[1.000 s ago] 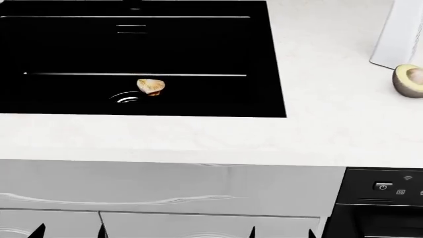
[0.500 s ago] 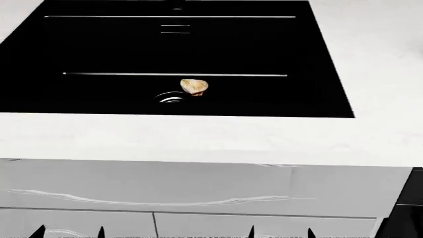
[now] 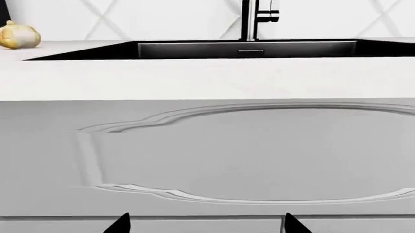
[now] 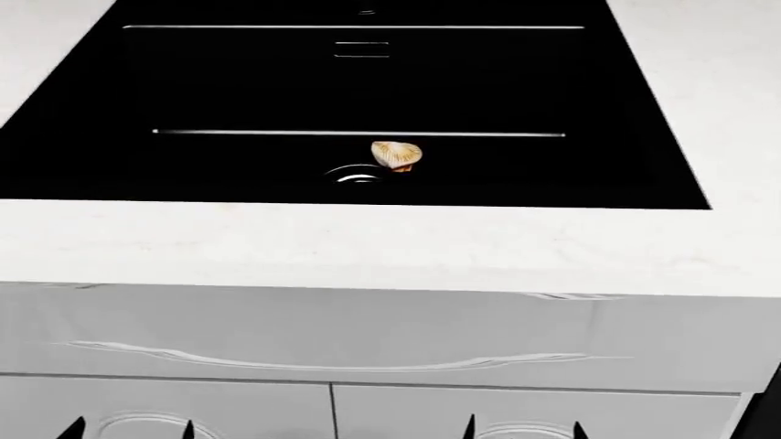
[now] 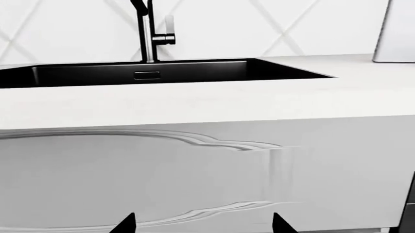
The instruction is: Turn on the sink faucet.
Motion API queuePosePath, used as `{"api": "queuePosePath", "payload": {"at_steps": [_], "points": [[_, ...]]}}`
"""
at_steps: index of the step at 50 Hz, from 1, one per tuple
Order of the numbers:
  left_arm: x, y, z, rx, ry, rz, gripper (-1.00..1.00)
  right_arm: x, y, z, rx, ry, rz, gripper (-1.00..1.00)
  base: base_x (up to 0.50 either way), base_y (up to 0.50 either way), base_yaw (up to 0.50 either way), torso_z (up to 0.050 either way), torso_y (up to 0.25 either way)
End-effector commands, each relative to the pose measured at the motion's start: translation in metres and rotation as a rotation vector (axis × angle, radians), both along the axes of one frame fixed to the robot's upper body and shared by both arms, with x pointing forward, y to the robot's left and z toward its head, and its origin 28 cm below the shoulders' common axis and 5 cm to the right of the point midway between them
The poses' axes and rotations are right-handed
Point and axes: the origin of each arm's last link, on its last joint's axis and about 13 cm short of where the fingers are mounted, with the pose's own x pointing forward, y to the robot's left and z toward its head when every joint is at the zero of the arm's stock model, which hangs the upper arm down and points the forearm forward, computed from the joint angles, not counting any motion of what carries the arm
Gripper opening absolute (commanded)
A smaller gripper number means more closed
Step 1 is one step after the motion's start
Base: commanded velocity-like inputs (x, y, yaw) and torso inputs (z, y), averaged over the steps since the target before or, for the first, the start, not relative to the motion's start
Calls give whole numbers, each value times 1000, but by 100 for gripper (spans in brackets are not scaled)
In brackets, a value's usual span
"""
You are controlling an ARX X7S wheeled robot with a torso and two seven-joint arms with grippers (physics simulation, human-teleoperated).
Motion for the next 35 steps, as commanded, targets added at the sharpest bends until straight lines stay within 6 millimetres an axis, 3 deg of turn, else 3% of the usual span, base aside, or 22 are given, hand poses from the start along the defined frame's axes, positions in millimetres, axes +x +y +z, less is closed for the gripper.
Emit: {"api": "queuePosePath", "payload": {"at_steps": [1, 14, 35], "points": [[0, -2, 1, -4, -7, -10, 100, 0, -1, 0, 2, -1, -8, 100, 0, 0, 0, 0, 0], [-1, 0, 1, -29, -14, -9, 100, 0, -1, 0, -5, 9, -4, 100, 0, 0, 0, 1, 0], [-1, 1, 2, -16, -40, -14, 100, 0, 0, 1, -15, 4, -2, 100, 0, 0, 0, 50, 0]]}}
